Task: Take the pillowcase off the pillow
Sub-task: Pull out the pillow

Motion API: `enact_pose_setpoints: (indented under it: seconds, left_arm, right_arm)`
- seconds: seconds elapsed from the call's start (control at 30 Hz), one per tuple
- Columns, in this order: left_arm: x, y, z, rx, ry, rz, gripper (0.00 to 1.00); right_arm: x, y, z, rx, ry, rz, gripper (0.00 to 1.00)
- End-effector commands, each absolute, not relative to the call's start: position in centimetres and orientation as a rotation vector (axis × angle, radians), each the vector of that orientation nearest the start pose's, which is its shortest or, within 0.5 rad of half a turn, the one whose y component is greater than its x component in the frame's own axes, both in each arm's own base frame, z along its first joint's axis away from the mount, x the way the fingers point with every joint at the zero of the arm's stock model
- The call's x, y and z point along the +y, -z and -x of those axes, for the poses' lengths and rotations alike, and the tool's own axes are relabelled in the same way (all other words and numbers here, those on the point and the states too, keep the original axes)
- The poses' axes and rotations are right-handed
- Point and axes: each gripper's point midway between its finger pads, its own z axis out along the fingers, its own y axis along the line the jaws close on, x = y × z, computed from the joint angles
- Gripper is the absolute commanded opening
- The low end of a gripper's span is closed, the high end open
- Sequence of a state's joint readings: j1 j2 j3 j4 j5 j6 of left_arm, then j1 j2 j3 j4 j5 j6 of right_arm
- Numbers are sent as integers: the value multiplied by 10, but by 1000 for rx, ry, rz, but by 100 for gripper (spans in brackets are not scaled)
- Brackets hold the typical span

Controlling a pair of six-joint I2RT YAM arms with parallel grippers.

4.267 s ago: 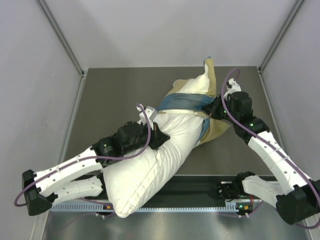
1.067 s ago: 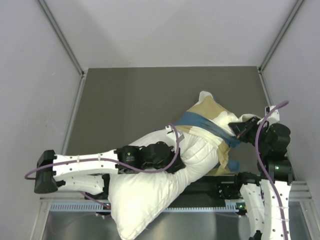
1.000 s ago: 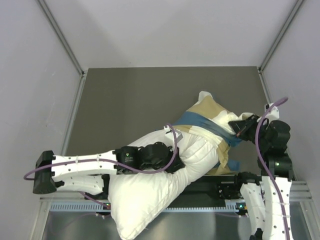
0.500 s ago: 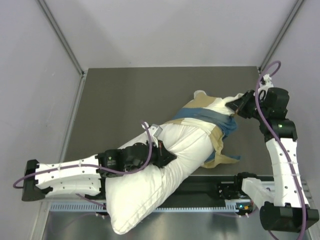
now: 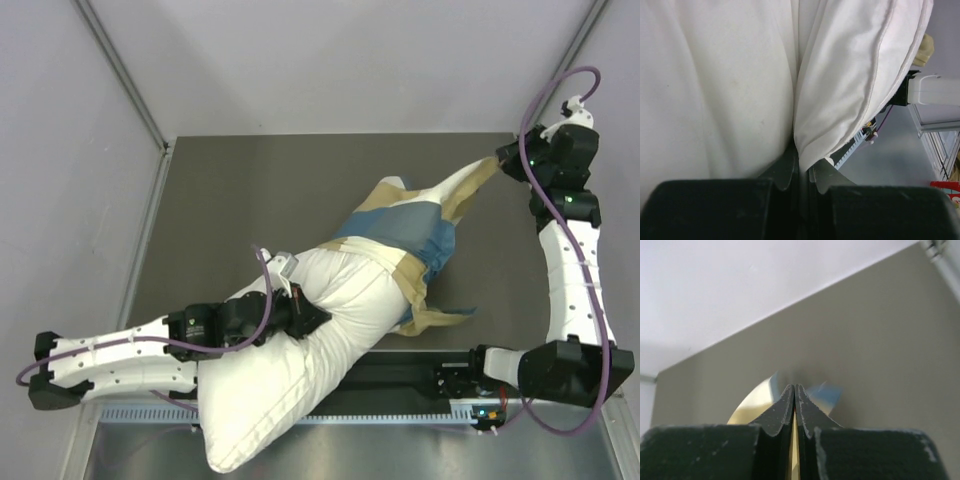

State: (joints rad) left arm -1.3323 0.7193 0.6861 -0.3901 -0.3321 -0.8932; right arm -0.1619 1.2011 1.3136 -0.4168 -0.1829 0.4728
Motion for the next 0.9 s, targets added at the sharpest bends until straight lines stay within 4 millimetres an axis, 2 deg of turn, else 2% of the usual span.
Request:
enact_pose_setpoints:
  seconds: [0.0, 0.13, 0.2, 0.27, 0.3, 0.33, 0.37, 0.4, 0.43, 0.47, 0.5, 0.53, 0.57, 0.6, 0.63, 0.67, 0.77, 0.87]
  left_arm:
    - [-194, -133, -84, 2389, 635, -345, 0]
    - [-194, -142, -85, 2369, 659, -335, 0]
    - [-196, -144, -86, 2363, 660, -332, 0]
    - [-206, -151, -90, 2328, 694, -332, 0]
    - [-212, -153, -92, 2315, 697, -335, 0]
    - [-218, -157, -96, 2293, 701, -349, 0]
    - [-227, -164, -99, 2264, 726, -350, 0]
    - [-235, -168, -105, 2249, 700, -351, 0]
    - [-240, -171, -109, 2234, 678, -374, 0]
    - [-246, -172, -113, 2227, 661, -383, 0]
    - [-261, -176, -120, 2221, 663, -410, 0]
    - [-269, -176, -123, 2223, 673, -424, 0]
    - [-283, -177, -134, 2217, 689, -412, 0]
    - [-290, -177, -133, 2219, 714, -449, 0]
    - [-297, -177, -136, 2216, 724, -457, 0]
    - [-304, -175, -139, 2222, 719, -466, 0]
    - [-317, -174, -140, 2224, 726, -508, 0]
    - [-323, -169, -137, 2242, 744, -529, 0]
  right_arm:
    - [-50, -382, -411, 1659, -248, -474, 0]
    - [-53, -377, -421, 1667, -234, -472, 0]
    - [-50, -378, -419, 1674, -243, -452, 0]
    - [-41, -378, -412, 1694, -277, -427, 0]
    - [-38, -386, -401, 1680, -281, -418, 0]
    - [-36, -379, -394, 1692, -284, -418, 0]
    - [-34, -380, -385, 1687, -283, -415, 14]
    - [-30, -392, -366, 1646, -283, -397, 22]
    - [-28, -381, -356, 1664, -281, -401, 43]
    - [-24, -380, -345, 1663, -286, -390, 55]
    - [-17, -389, -322, 1634, -300, -363, 65]
    - [-9, -375, -313, 1658, -327, -347, 78]
    - [7, -371, -302, 1670, -405, -306, 80]
    - [19, -365, -286, 1663, -449, -273, 83]
    - [28, -362, -278, 1665, -492, -248, 91]
    - [41, -364, -262, 1649, -539, -213, 92]
    - [52, -336, -248, 1703, -566, -200, 95]
    - [59, -310, -251, 1765, -603, -203, 95]
